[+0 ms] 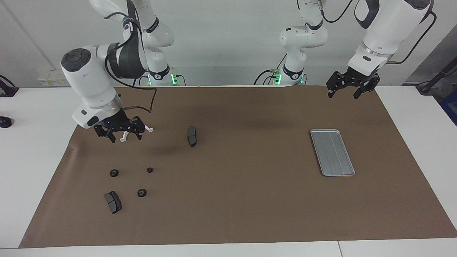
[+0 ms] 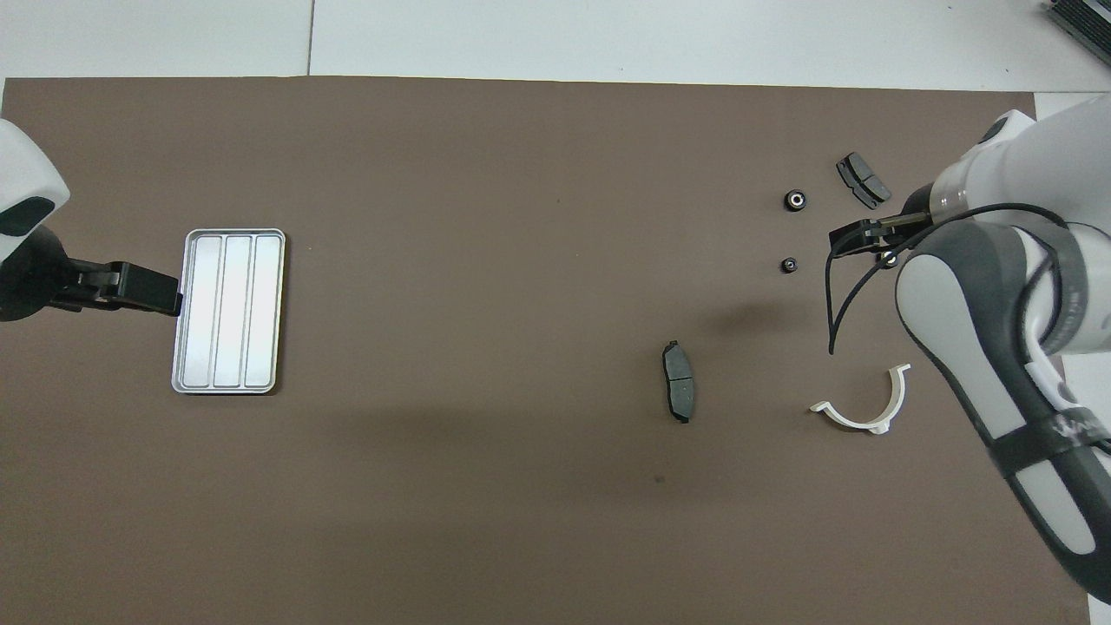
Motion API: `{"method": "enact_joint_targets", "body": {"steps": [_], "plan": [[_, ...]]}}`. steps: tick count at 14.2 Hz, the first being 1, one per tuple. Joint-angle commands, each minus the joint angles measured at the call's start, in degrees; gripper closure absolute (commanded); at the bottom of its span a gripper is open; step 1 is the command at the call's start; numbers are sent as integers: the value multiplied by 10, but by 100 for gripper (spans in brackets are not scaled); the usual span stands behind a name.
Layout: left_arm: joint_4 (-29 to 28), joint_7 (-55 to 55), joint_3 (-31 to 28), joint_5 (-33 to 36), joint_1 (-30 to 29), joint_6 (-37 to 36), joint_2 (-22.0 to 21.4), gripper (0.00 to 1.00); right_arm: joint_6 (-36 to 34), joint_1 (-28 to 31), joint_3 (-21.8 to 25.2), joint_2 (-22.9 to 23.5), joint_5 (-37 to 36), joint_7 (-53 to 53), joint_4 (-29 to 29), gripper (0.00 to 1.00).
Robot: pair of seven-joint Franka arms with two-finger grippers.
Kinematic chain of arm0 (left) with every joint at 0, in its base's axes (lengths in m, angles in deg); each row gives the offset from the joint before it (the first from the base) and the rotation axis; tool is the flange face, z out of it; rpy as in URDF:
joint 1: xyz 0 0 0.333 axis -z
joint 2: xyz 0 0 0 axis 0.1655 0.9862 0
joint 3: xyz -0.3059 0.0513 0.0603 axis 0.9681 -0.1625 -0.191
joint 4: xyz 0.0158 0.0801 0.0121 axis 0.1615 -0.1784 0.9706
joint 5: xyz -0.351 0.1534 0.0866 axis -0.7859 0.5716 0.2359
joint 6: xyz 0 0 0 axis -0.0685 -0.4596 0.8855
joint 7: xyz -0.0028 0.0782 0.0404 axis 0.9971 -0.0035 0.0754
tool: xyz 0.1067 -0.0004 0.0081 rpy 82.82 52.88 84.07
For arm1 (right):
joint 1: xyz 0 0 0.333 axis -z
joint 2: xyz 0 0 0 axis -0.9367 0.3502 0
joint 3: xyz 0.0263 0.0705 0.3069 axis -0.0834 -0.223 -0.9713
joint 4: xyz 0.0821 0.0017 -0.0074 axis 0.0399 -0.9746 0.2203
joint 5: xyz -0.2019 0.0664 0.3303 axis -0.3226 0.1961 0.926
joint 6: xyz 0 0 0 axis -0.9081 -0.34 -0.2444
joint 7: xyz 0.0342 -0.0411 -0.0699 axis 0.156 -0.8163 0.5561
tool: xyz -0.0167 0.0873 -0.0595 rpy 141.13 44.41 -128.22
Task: Pick bearing gear from pile to tray
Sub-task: 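Reach and grasp the middle black bearing gear with the right gripper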
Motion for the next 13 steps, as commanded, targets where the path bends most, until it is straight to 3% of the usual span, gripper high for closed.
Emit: {"method": "enact_joint_targets", "body": {"steps": [1, 7, 13], "plan": [[-14, 5, 3, 5, -6, -3, -13, 0, 29, 9, -2, 24, 4, 51, 1, 0], [-14, 5, 3, 5, -6, -3, -13, 0, 96, -5, -2, 77, 5, 17, -5, 0], [-14, 5, 3, 5, -6, -3, -13, 0, 119, -22, -2, 109, 3, -17, -14, 14]]}}
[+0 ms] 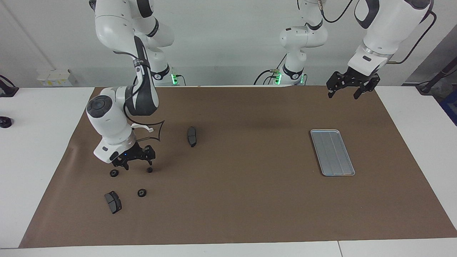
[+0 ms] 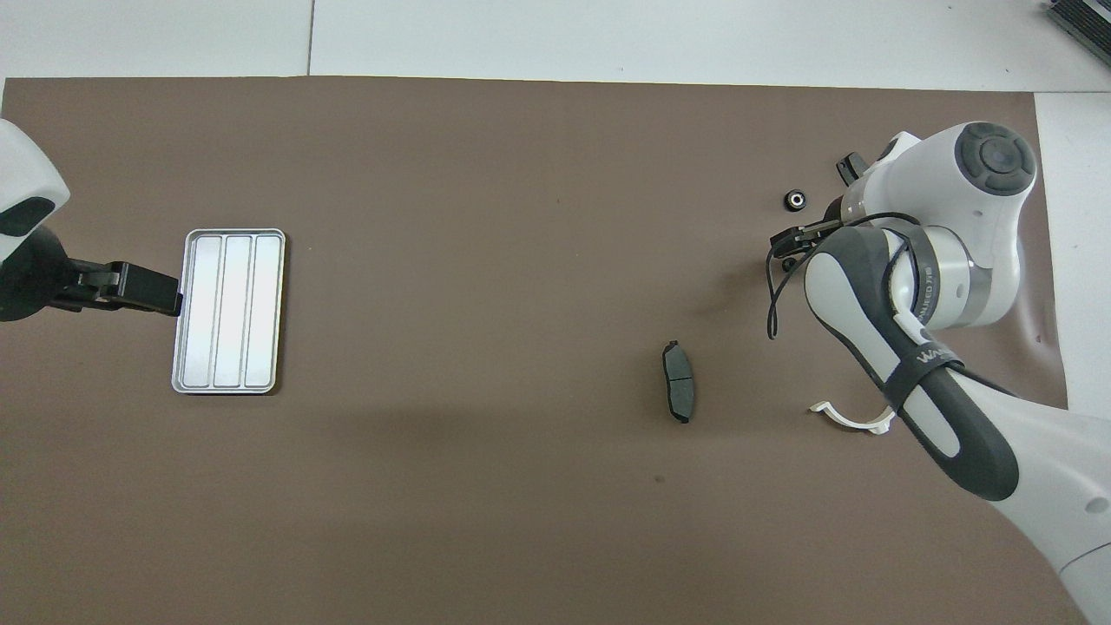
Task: Pick bearing gear from pile to tray
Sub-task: 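Reach and grasp the middle black bearing gear with the right gripper, then lift the gear with the right gripper and carry it toward the center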
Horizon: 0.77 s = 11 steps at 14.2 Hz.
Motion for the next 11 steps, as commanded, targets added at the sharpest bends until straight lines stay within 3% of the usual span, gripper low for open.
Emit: {"method": "enact_joint_targets", "body": {"steps": [1, 11], "plan": [[-14, 5, 3, 5, -6, -3, -13, 0, 15, 0, -2, 3, 2, -10, -11, 17], [-14, 5, 3, 5, -6, -3, -13, 0, 28, -8, -2, 6, -57, -10, -49, 45]]}}
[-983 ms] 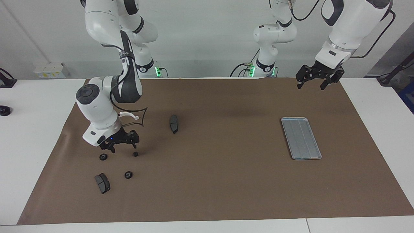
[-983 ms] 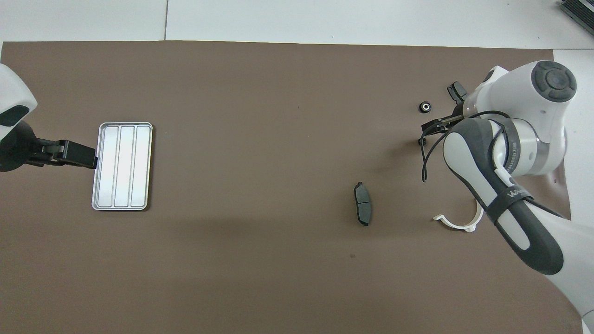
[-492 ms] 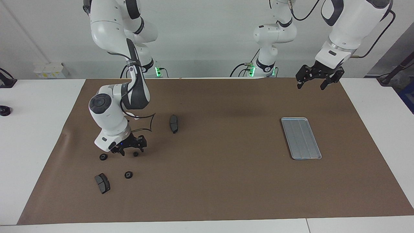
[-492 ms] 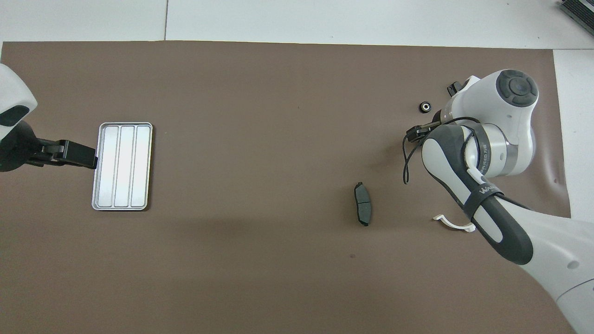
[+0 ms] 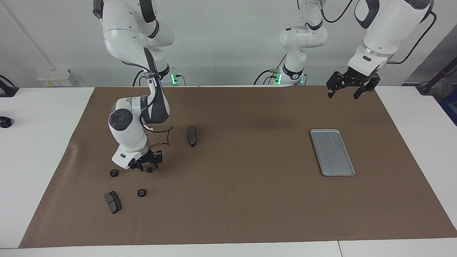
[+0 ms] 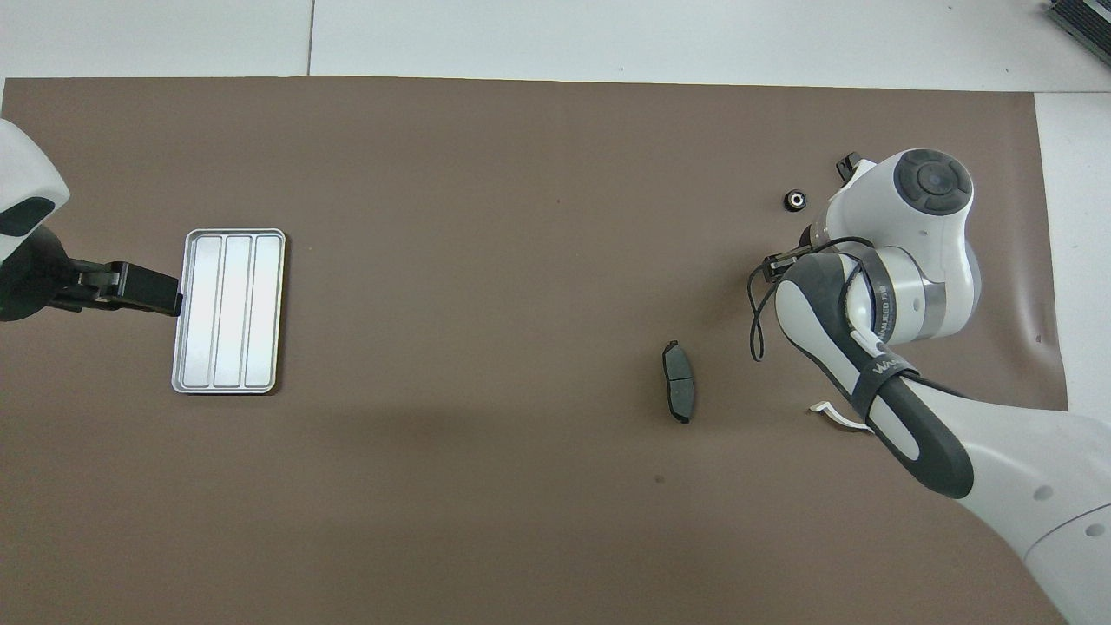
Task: Pick bearing gear from pile to tray
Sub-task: 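Lift the gear with the right gripper and carry it toward the center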
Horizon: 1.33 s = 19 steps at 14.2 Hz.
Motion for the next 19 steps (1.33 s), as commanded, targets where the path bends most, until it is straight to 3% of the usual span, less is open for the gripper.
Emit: {"method": "enact_joint_targets", "body": {"steps": [1, 7, 14, 19], "plan": [[-14, 5, 3, 5, -6, -3, -13, 0, 16, 2, -2, -8, -12, -7, -16, 48], [-14, 6, 3, 5, -6, -3, -13, 0, 17, 4, -2, -8, -12, -8, -16, 74], [-14, 6, 3, 5, -6, -2, -13, 0, 17, 4, -2, -10, -10, -9, -6, 97], [-14, 5, 3, 5, -6, 0, -13, 0, 18, -15, -4, -11, -1, -9, 41, 100]]}}
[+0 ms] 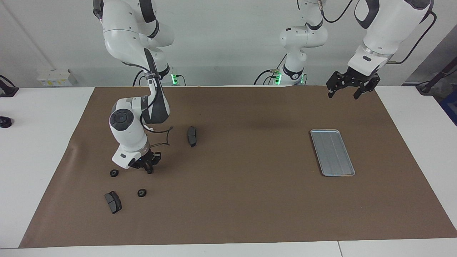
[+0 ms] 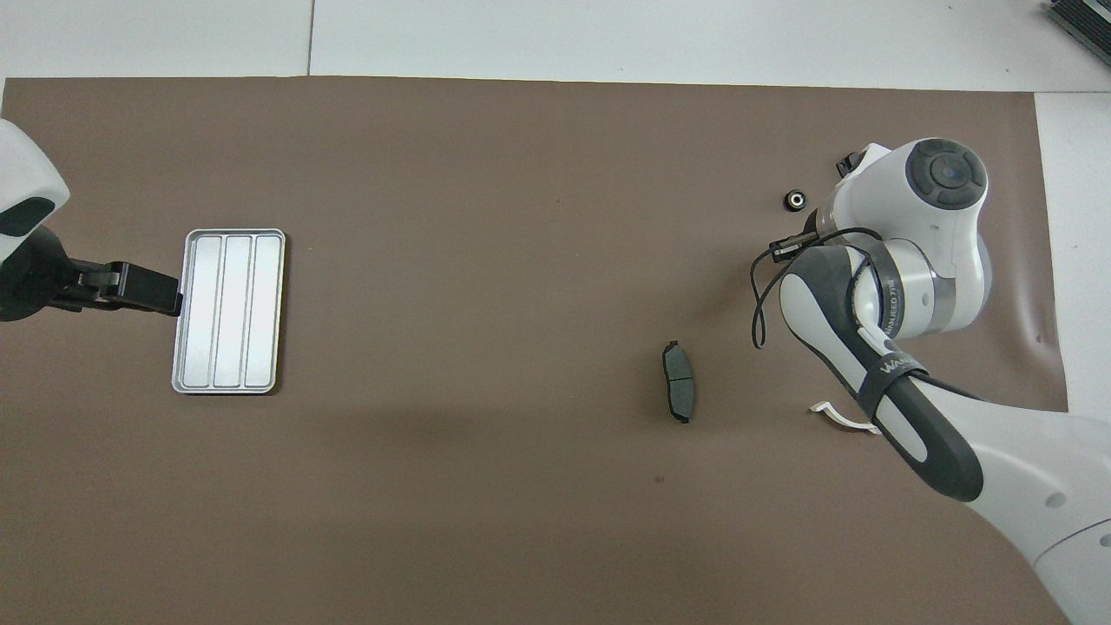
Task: Pick bearing gear from pile to tray
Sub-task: 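Lift the gear with the right gripper and carry it toward the center, then carry the gear toward the left gripper while the left gripper reaches it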
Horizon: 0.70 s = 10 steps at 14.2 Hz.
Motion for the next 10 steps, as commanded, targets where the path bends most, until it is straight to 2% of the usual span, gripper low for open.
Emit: {"method": "enact_joint_targets", "body": {"steps": [1, 4, 6, 8, 10], "plan": [[-14, 3, 3, 5, -6, 0, -13, 0, 7, -26, -3, -2, 0, -14, 30, 100], [-15, 2, 3, 5, -13, 3, -12, 0, 9, -96, -7, 3, -1, -101, 62, 100], [-23, 7, 4, 5, -25, 51, -11, 0, 14, -144, -7, 6, -3, -143, 74, 100], [-36, 8, 4, 5, -22, 79, -8, 0, 81, -191, -7, 9, -1, -172, 72, 100], [-43, 8, 4, 4, -26, 107, 3, 0, 109, -221, -9, 10, 0, -194, 71, 100]]}}
